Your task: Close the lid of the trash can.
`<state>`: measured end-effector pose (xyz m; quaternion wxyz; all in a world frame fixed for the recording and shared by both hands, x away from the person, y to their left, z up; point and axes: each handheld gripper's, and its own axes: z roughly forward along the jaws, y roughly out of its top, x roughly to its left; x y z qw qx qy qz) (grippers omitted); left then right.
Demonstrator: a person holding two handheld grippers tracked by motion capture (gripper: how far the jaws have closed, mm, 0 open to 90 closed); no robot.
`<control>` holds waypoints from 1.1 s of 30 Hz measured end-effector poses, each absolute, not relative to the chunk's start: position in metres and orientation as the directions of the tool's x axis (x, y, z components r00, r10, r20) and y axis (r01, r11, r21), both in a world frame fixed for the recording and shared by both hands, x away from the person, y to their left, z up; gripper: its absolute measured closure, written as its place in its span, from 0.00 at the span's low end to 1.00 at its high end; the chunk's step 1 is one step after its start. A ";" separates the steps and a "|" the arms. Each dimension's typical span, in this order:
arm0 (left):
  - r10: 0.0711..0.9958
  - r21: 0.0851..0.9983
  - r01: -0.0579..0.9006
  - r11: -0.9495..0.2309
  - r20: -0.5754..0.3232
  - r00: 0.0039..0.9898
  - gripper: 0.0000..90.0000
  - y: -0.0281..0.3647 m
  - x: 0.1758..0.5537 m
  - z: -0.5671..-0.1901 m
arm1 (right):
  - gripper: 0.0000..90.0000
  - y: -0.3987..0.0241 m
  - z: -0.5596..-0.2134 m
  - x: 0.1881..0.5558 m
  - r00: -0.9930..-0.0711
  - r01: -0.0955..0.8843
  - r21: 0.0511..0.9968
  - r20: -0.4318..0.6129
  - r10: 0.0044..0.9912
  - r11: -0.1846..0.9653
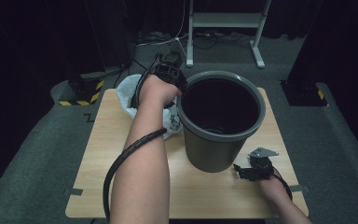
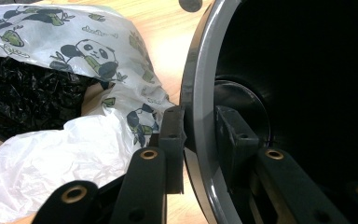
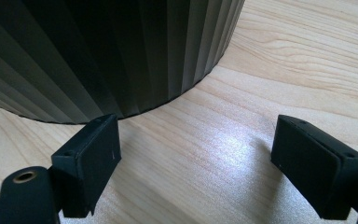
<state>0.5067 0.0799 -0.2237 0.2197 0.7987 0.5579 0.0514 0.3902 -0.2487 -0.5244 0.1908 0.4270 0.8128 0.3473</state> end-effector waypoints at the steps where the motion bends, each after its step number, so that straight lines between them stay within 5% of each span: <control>1: 0.913 0.408 0.867 -0.286 -0.160 0.376 0.80 0.080 0.507 -0.224 | 0.17 -0.249 -0.524 0.390 -0.561 0.563 0.726 -0.014 0.827 0.394; 6: 0.912 0.419 0.863 -0.284 -0.159 0.377 0.77 0.080 0.501 -0.228 | 0.17 -0.249 -0.524 0.390 -0.560 0.565 0.725 -0.013 0.828 0.394; 20: 0.884 0.526 0.763 -0.376 -0.043 0.466 0.41 0.075 0.488 -0.206 | 0.17 -0.248 -0.524 0.391 -0.564 0.564 0.726 -0.009 0.825 0.394; 33: 0.910 0.529 0.771 -0.355 0.006 0.415 0.29 0.107 0.468 -0.208 | 0.17 -0.247 -0.524 0.390 -0.559 0.567 0.726 -0.010 0.829 0.390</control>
